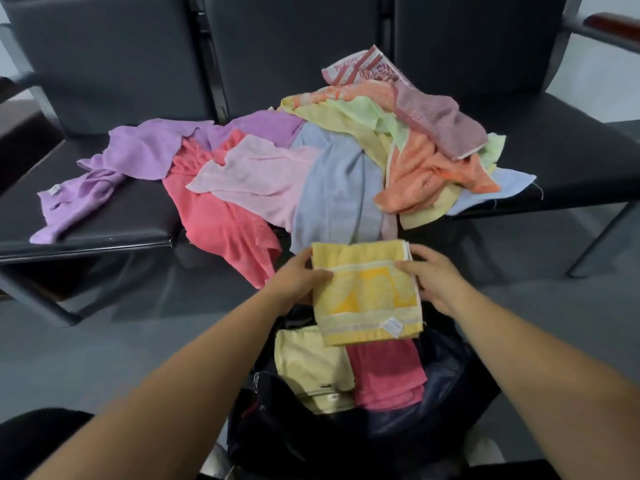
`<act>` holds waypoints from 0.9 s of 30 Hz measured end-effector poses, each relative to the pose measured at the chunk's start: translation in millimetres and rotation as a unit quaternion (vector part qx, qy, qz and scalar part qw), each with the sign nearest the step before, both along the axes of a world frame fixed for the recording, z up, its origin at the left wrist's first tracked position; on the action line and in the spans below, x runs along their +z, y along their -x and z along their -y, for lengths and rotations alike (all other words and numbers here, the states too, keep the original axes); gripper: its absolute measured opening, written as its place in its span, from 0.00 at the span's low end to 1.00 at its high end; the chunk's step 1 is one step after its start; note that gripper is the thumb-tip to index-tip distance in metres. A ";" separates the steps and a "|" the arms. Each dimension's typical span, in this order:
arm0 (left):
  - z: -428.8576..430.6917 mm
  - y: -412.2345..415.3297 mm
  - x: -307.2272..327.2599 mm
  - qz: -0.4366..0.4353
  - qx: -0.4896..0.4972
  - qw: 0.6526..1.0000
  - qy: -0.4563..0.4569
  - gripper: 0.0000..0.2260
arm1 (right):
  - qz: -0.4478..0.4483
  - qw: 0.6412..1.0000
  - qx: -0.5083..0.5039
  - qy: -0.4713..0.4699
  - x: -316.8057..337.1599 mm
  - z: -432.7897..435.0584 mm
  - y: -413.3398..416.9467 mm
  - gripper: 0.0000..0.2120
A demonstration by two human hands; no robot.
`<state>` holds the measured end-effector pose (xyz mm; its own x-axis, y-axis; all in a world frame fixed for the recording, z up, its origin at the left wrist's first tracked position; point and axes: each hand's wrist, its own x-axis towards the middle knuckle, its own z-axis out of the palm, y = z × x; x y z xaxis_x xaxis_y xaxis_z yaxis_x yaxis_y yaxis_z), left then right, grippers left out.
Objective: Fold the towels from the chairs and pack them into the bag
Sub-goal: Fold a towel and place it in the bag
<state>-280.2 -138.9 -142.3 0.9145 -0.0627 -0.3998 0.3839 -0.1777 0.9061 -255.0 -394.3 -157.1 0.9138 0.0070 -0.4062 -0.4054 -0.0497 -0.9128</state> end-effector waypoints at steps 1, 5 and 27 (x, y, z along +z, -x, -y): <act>4.4 1.9 -15.7 -0.017 -0.012 1.000 -0.008 0.20 | -0.027 1.000 -0.001 0.016 -15.8 4.3 4.5 0.17; 20.6 10.0 -74.8 -0.080 -0.033 0.995 -0.040 0.21 | -0.092 0.993 -0.034 0.067 -77.8 11.0 17.5 0.17; 67.1 21.7 -264.2 -0.187 -0.048 0.970 -0.148 0.27 | -0.221 0.918 0.069 0.323 -242.5 17.2 14.5 0.36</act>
<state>-301.9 -206.1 -406.5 0.6981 0.0281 -0.7154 0.6447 -0.4593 0.6111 -269.5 -411.5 -399.7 0.6678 -0.2617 -0.6968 -0.6775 -0.6014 -0.4234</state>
